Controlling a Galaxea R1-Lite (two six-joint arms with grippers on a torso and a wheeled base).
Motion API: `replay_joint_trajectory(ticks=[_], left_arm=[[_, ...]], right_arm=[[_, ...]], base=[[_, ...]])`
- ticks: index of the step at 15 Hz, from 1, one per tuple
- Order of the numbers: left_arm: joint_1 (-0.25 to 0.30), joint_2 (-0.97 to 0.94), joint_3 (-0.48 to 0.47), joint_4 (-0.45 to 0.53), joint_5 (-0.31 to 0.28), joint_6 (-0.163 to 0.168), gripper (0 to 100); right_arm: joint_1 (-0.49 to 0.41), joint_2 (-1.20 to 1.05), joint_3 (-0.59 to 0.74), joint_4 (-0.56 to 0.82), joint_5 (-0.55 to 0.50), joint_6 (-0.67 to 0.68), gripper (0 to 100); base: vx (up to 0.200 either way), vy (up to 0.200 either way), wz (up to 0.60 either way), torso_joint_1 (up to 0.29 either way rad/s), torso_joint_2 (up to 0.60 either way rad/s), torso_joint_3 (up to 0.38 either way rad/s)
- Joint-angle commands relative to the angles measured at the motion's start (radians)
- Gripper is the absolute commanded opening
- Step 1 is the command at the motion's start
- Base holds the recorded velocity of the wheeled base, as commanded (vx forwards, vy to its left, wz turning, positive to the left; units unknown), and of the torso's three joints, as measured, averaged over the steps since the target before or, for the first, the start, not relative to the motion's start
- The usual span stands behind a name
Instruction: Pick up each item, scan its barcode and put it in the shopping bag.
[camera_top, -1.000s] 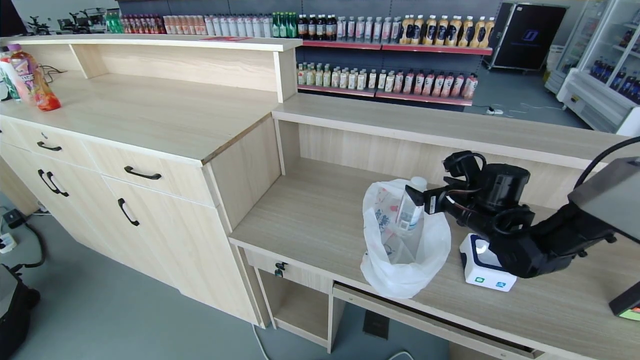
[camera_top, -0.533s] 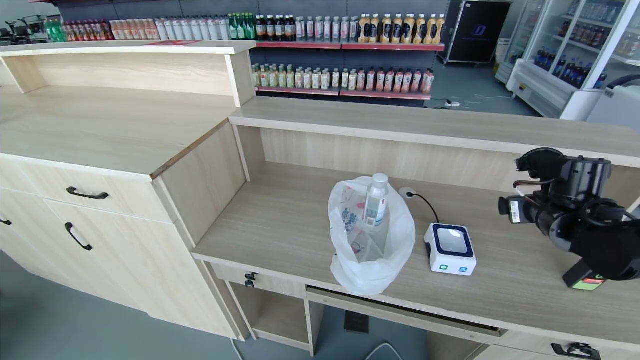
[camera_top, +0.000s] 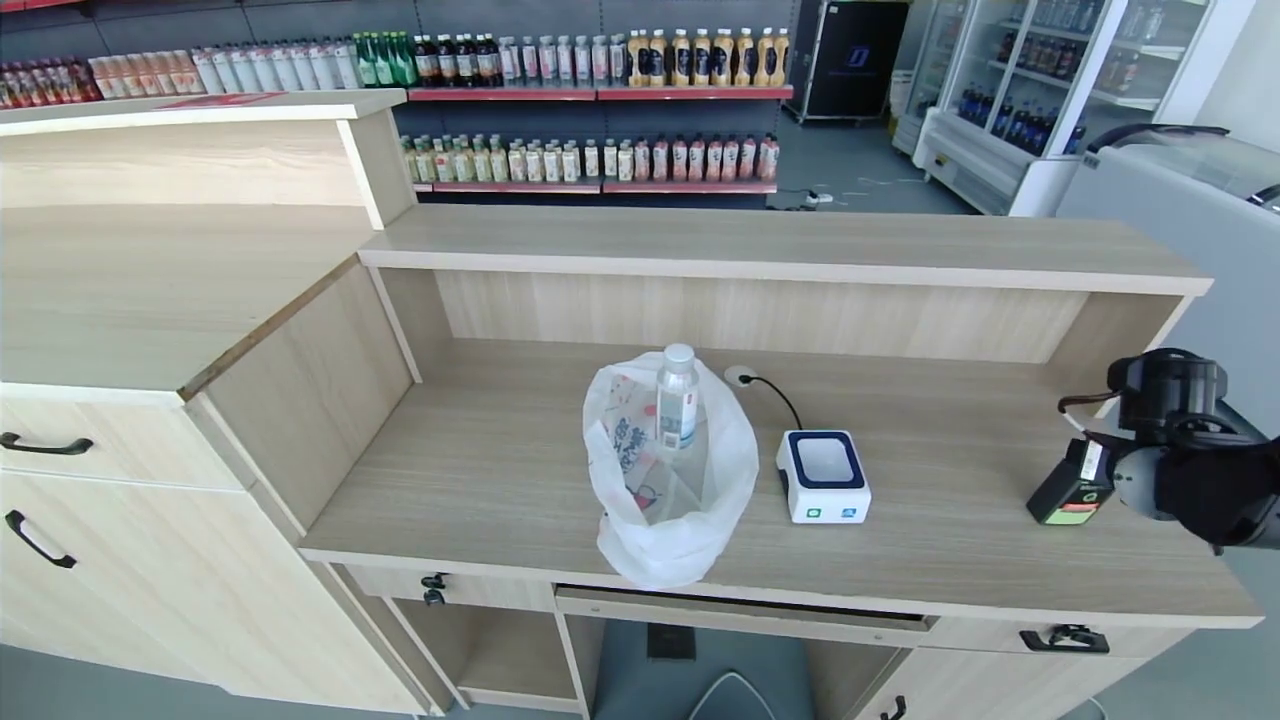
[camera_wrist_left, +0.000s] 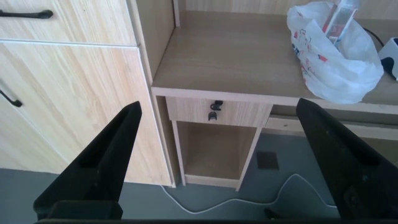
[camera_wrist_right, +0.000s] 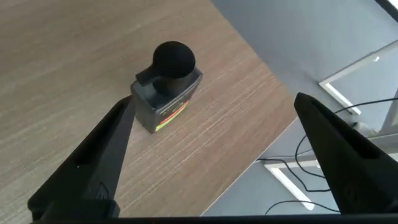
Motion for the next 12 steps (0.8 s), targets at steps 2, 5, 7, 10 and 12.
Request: replay_joint_trajectory(ticks=[2, 5, 7, 10, 12], left_arm=[[0.0, 0.0, 0.0, 0.0, 0.0, 0.0, 100], [0.0, 0.0, 0.0, 0.0, 0.0, 0.0, 100], [0.0, 0.0, 0.0, 0.0, 0.0, 0.0, 100], [0.0, 0.0, 0.0, 0.0, 0.0, 0.0, 100], [0.0, 0.0, 0.0, 0.0, 0.0, 0.0, 100]], right_arm=[[-0.014, 0.21, -0.088, -0.115, 0.074, 0.031, 100], [0.021, 0.276, -0.148, -0.124, 0.133, 0.07, 100], [0.049, 0.287, -0.153, -0.126, 0.141, 0.076, 100], [0.078, 0.304, -0.166, -0.144, 0.143, 0.083, 100], [0.093, 0.307, -0.17, -0.149, 0.149, 0.082, 100]], base=[[0.0, 0.0, 0.0, 0.0, 0.0, 0.0], [0.0, 0.0, 0.0, 0.0, 0.0, 0.0], [0.0, 0.0, 0.0, 0.0, 0.0, 0.0], [0.0, 0.0, 0.0, 0.0, 0.0, 0.0], [0.0, 0.0, 0.0, 0.0, 0.0, 0.0]])
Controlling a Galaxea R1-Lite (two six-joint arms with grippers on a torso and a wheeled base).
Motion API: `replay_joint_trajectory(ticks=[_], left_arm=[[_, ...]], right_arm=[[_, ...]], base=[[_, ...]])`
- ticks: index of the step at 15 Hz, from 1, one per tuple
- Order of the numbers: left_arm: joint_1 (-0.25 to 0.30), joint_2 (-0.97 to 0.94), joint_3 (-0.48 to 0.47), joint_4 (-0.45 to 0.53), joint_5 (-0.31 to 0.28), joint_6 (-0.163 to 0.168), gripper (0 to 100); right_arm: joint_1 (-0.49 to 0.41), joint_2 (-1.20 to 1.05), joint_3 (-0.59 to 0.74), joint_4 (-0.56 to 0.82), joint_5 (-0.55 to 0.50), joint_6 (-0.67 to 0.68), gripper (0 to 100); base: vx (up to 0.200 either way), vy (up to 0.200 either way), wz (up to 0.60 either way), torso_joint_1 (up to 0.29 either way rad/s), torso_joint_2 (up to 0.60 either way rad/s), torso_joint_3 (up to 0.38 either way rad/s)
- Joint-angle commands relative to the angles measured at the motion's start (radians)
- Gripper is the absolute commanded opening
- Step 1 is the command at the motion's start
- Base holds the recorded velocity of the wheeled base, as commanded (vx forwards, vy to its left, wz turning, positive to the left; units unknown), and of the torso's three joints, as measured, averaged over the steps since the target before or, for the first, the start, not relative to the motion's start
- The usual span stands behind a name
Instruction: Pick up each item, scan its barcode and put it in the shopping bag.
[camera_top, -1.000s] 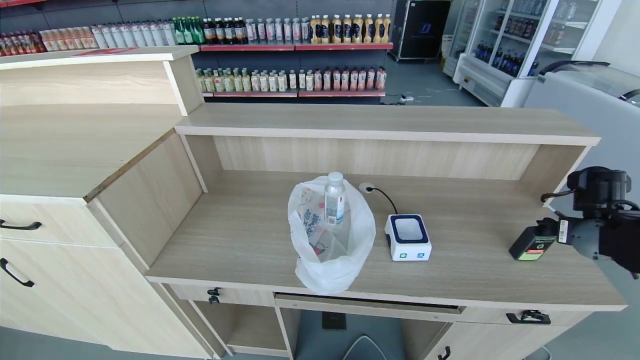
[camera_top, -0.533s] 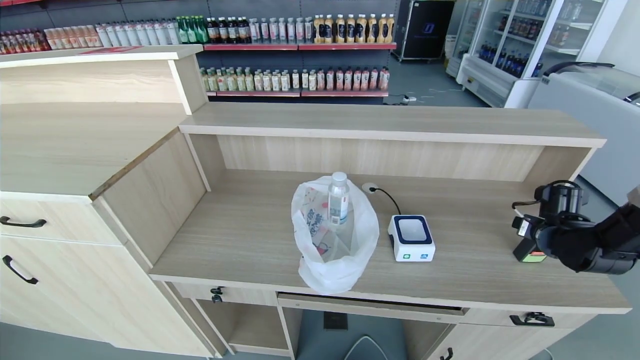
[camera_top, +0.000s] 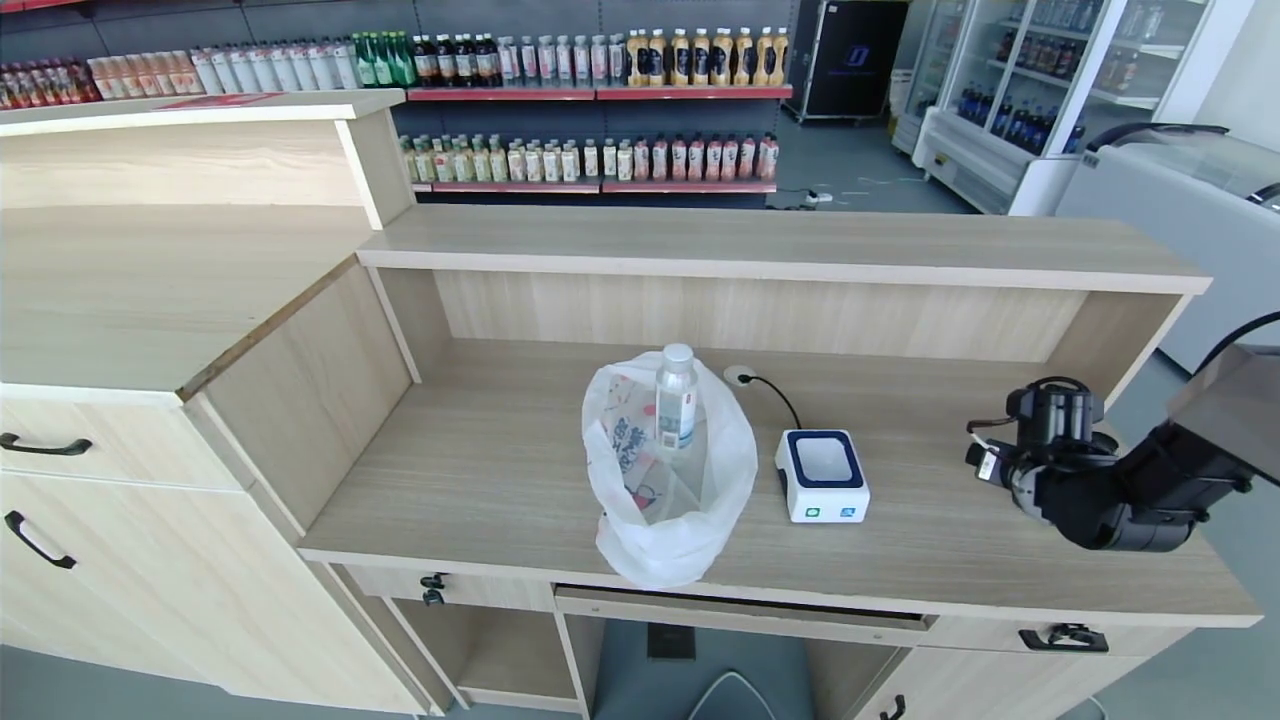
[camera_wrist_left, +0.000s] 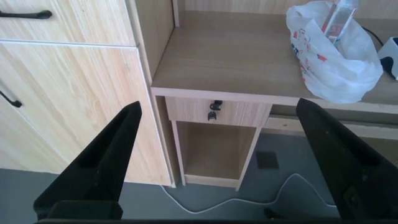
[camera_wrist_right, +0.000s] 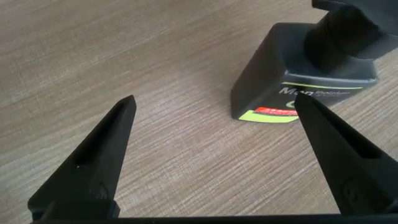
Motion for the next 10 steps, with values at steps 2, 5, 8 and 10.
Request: replay_joint_trajectory(ticks=[2, 5, 8, 10], left_arm=[[0.0, 0.0, 0.0, 0.0, 0.0, 0.0, 100], [0.0, 0.0, 0.0, 0.0, 0.0, 0.0, 100], [0.0, 0.0, 0.0, 0.0, 0.0, 0.0, 100], [0.0, 0.0, 0.0, 0.0, 0.0, 0.0, 100]], right_arm=[[0.017, 0.01, -0.002, -0.001, 0.0, 0.001, 100], [0.011, 0.005, 0.026, 0.008, -0.004, -0.073, 100], [-0.043, -0.018, 0.026, 0.0, -0.003, -0.234, 100], [-0.089, -0.038, 0.026, 0.005, 0.002, -0.357, 100]], base=[[0.0, 0.0, 0.0, 0.0, 0.0, 0.0], [0.0, 0.0, 0.0, 0.0, 0.0, 0.0], [0.0, 0.0, 0.0, 0.0, 0.0, 0.0], [0.0, 0.0, 0.0, 0.0, 0.0, 0.0]])
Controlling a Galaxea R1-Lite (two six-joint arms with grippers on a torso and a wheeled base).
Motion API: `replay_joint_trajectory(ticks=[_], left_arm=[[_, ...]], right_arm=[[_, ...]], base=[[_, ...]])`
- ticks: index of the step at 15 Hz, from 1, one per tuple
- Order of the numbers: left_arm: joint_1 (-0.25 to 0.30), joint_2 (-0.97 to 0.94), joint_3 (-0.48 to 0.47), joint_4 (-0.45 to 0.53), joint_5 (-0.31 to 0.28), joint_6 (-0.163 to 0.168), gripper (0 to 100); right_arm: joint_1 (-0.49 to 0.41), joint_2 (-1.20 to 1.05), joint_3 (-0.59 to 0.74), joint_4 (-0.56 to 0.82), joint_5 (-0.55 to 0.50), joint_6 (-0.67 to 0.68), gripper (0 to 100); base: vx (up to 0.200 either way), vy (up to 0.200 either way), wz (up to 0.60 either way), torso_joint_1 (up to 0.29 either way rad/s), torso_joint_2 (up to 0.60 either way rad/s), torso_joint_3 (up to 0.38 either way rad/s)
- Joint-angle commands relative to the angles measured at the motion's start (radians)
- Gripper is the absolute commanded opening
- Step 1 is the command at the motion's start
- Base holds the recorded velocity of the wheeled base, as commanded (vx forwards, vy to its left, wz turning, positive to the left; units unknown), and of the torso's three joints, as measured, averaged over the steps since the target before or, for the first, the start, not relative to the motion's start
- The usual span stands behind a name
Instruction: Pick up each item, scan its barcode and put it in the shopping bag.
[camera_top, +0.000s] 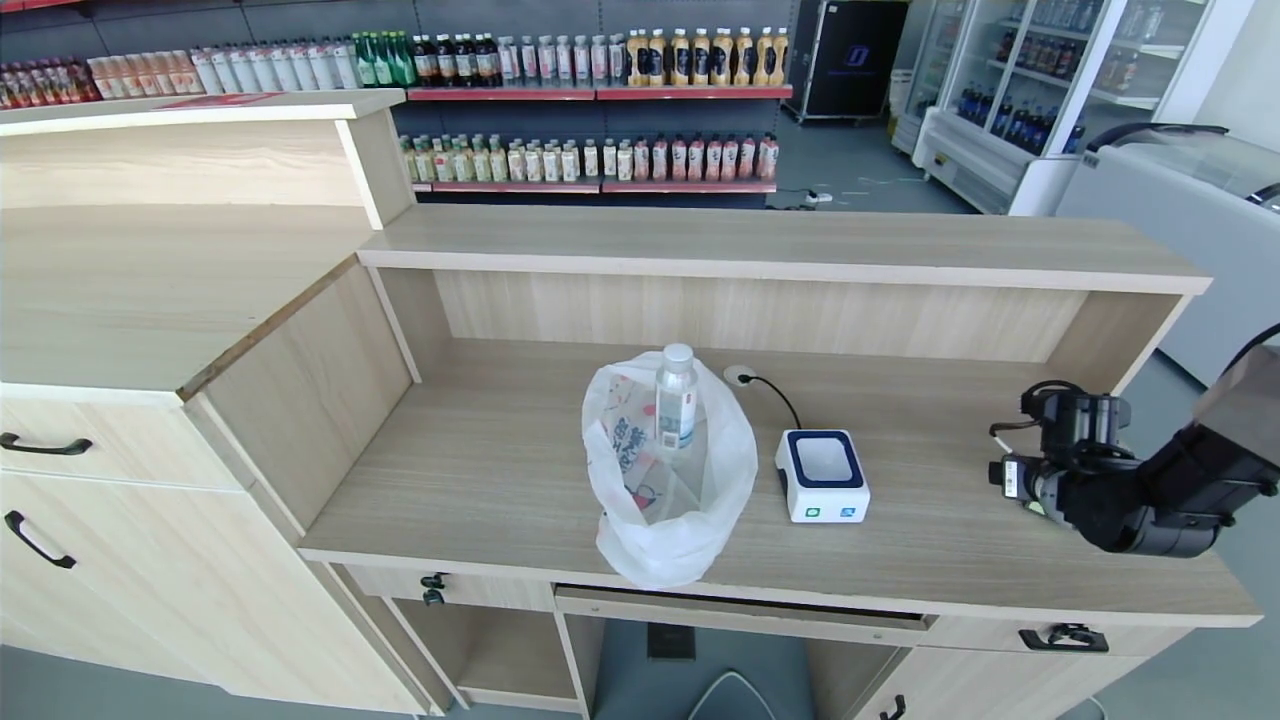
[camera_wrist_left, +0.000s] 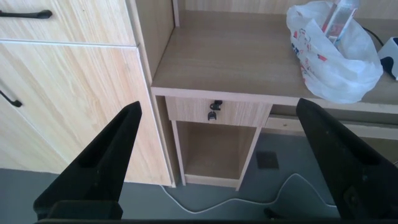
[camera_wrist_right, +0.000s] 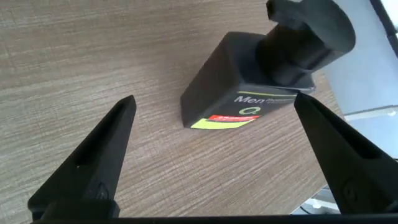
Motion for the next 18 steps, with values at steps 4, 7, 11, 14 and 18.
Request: replay_joint_trajectory(ticks=[4, 7, 11, 14, 18], left_arm=[[0.0, 0.0, 0.0, 0.0, 0.0, 0.0, 100], [0.0, 0.0, 0.0, 0.0, 0.0, 0.0, 100], [0.0, 0.0, 0.0, 0.0, 0.0, 0.0, 100], [0.0, 0.0, 0.0, 0.0, 0.0, 0.0, 100], [0.0, 0.0, 0.0, 0.0, 0.0, 0.0, 100]], right_arm=[[-0.062, -0.062, 0.055, 0.006, 0.085, -0.128, 100], [-0.062, -0.09, 0.097, -0.005, 0.083, -0.143, 100], [-0.064, -0.074, 0.101, -0.025, 0.082, -0.094, 100], [-0.061, -0.036, 0.106, -0.054, 0.083, 0.0, 100], [-0.056, 0.007, 0.101, -0.091, 0.082, 0.089, 100]], base=[[0.0, 0.0, 0.0, 0.0, 0.0, 0.0], [0.0, 0.0, 0.0, 0.0, 0.0, 0.0], [0.0, 0.0, 0.0, 0.0, 0.0, 0.0], [0.0, 0.0, 0.0, 0.0, 0.0, 0.0], [0.0, 0.0, 0.0, 0.0, 0.0, 0.0]])
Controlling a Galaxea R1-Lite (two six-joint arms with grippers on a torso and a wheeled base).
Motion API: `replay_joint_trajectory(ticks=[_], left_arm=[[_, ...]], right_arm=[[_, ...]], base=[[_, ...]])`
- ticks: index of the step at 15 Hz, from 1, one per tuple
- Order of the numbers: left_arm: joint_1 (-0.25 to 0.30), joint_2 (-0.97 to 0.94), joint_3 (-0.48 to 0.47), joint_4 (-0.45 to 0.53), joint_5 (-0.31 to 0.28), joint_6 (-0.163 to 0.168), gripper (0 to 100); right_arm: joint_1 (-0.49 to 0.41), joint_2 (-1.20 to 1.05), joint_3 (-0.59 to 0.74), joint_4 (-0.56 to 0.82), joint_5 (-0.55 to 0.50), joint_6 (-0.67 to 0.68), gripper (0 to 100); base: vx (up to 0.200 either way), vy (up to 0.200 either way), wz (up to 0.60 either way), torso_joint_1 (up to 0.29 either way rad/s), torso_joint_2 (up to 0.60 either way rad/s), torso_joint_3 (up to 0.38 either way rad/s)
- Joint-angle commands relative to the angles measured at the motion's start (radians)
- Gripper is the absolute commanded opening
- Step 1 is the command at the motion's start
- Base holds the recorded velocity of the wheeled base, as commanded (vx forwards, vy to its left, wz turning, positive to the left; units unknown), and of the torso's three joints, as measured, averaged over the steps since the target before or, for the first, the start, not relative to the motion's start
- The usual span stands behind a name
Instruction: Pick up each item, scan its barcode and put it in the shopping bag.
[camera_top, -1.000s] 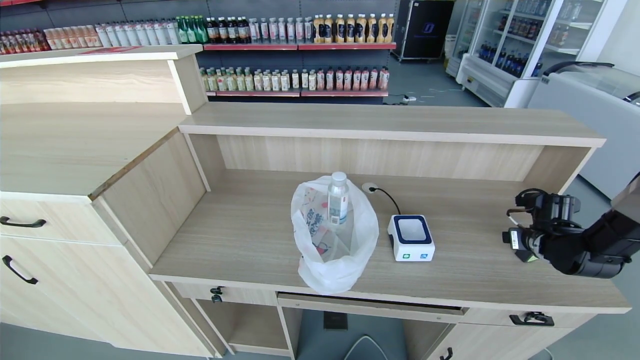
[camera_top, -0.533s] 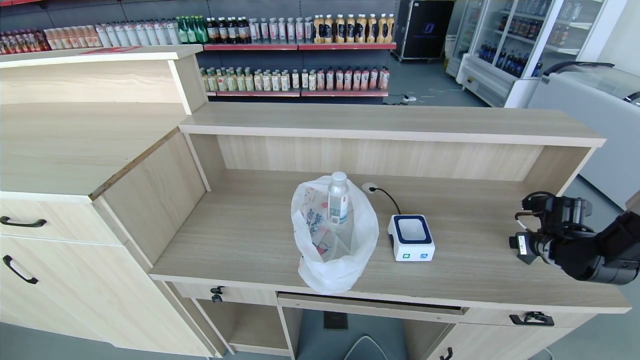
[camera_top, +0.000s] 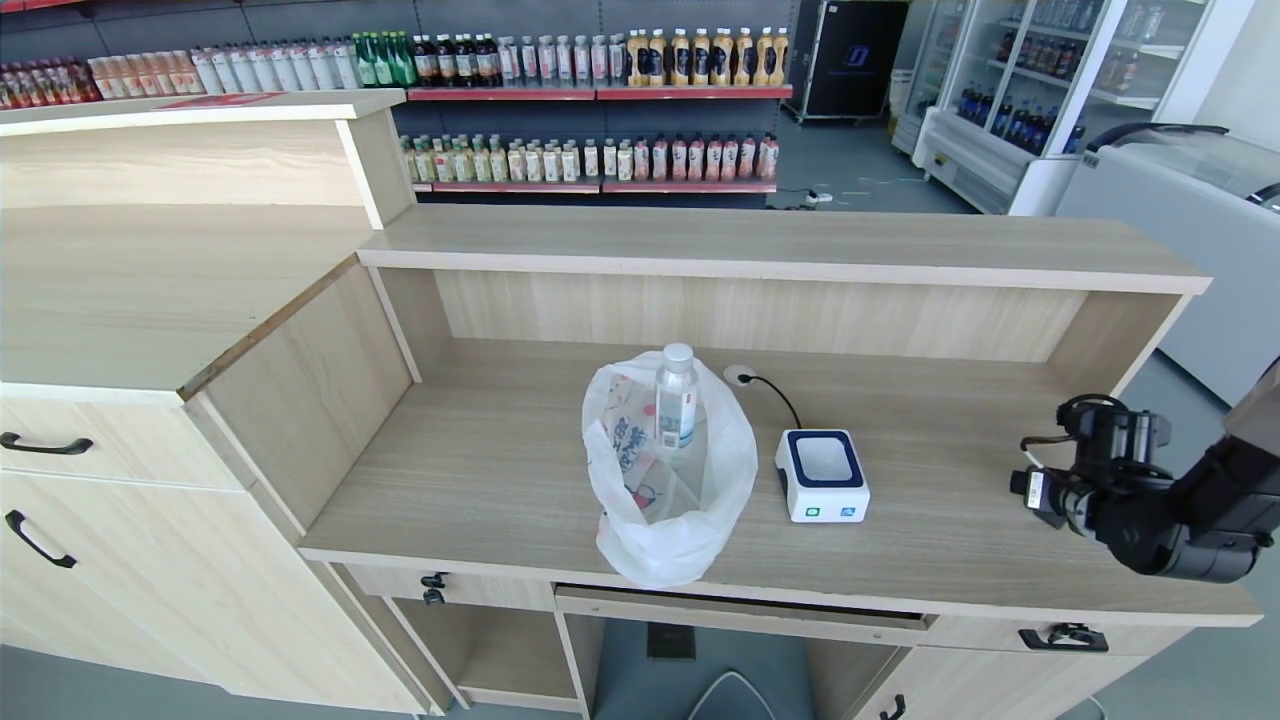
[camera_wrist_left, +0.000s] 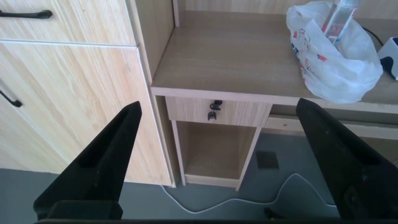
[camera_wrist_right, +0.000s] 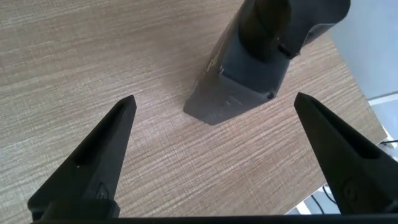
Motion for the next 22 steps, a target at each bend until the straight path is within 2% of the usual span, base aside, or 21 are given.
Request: replay_joint_trajectory(ticks=[1, 4, 9, 16, 22], left_arm=[[0.0, 0.0, 0.0, 0.0, 0.0, 0.0, 100], [0.0, 0.0, 0.0, 0.0, 0.0, 0.0, 100], [0.0, 0.0, 0.0, 0.0, 0.0, 0.0, 100], [0.0, 0.0, 0.0, 0.0, 0.0, 0.0, 100], [0.0, 0.0, 0.0, 0.0, 0.0, 0.0, 100]], right_arm=[[0.006, 0.031, -0.008, -0.002, 0.001, 0.023, 100], [0.025, 0.048, -0.039, -0.002, 0.001, 0.072, 100], [0.039, 0.065, -0.085, -0.007, 0.005, 0.075, 100], [0.019, 0.059, -0.049, -0.007, -0.002, 0.063, 100], [0.016, 0.063, -0.049, -0.065, -0.002, 0.023, 100]], base=[[0.0, 0.0, 0.0, 0.0, 0.0, 0.0], [0.0, 0.0, 0.0, 0.0, 0.0, 0.0], [0.0, 0.0, 0.0, 0.0, 0.0, 0.0], [0.0, 0.0, 0.0, 0.0, 0.0, 0.0], [0.0, 0.0, 0.0, 0.0, 0.0, 0.0]])
